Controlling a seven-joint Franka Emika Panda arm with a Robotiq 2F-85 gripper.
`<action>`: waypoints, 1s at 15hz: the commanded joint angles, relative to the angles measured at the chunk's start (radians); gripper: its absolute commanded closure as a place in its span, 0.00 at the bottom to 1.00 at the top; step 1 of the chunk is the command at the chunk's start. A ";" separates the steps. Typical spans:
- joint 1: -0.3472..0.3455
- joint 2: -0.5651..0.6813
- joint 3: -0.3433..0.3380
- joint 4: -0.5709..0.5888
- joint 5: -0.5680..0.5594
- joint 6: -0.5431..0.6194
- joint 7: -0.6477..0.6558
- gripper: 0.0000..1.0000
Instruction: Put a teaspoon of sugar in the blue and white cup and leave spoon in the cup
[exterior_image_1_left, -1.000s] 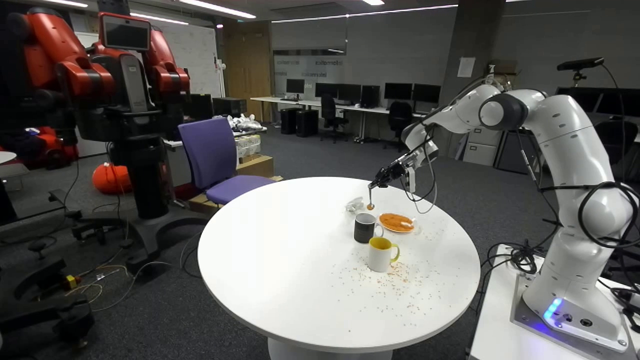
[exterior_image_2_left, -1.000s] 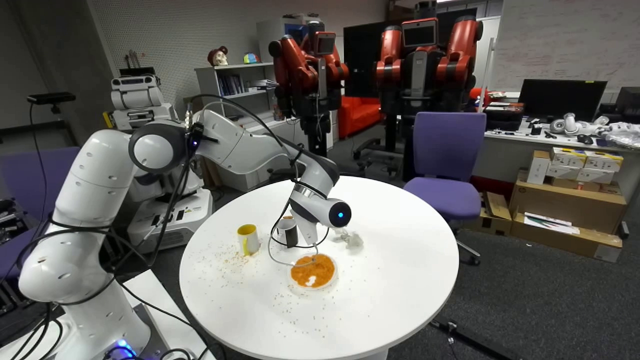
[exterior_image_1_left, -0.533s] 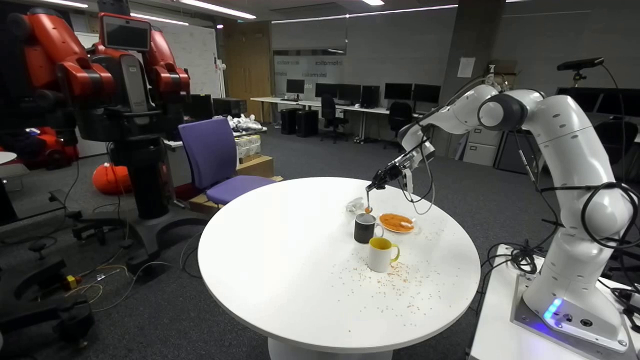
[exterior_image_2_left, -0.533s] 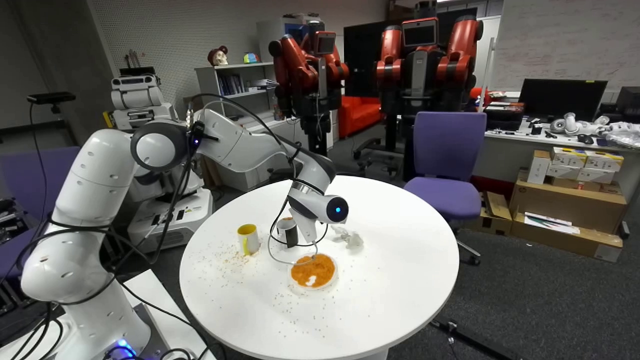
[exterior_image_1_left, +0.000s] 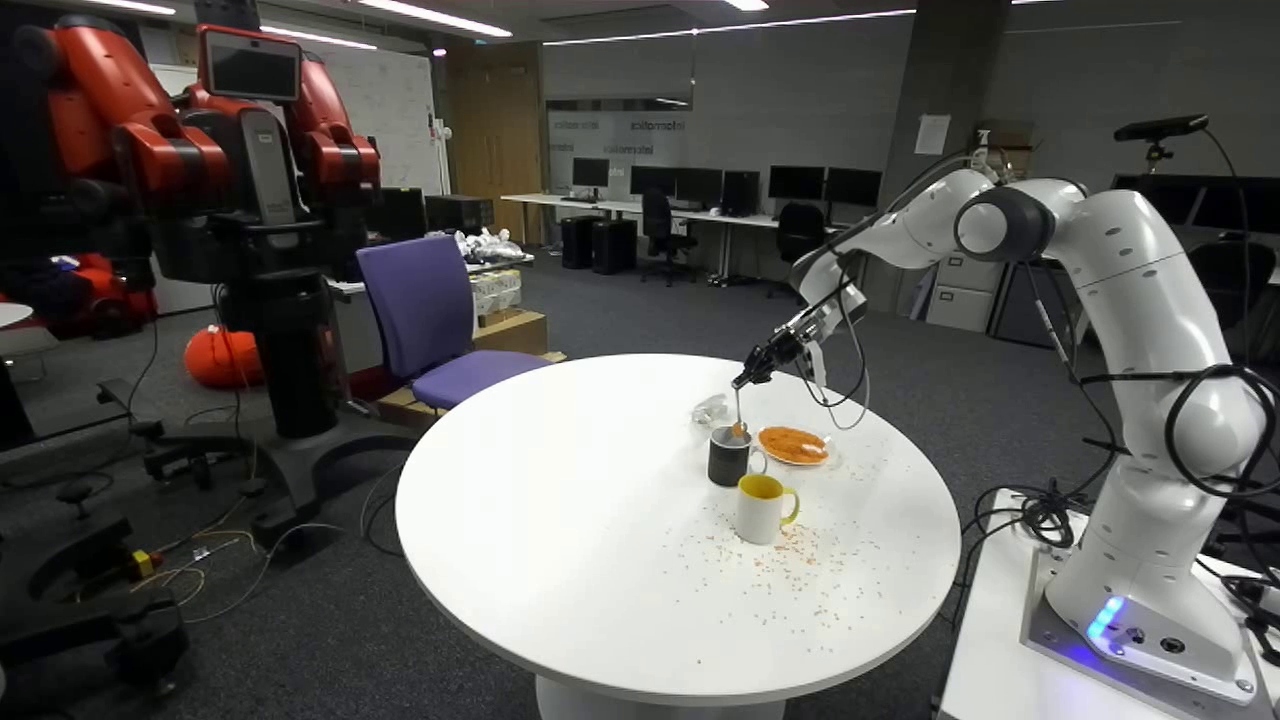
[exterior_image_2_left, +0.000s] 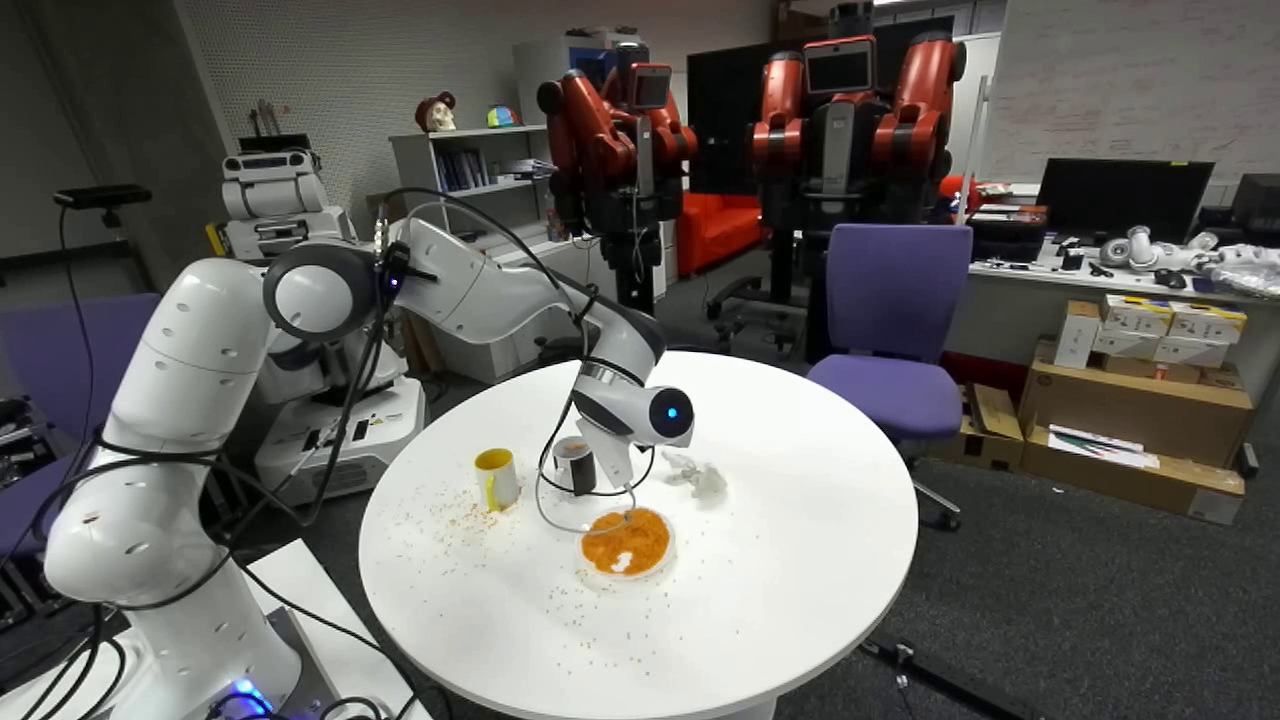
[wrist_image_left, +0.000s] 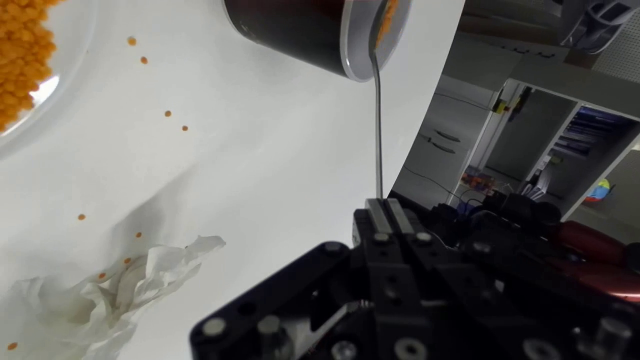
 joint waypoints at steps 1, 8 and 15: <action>0.013 -0.058 0.002 -0.068 -0.032 0.055 -0.001 0.99; 0.023 -0.059 0.011 -0.072 -0.053 0.074 0.010 0.99; 0.057 -0.079 0.016 -0.055 -0.095 0.123 0.034 0.99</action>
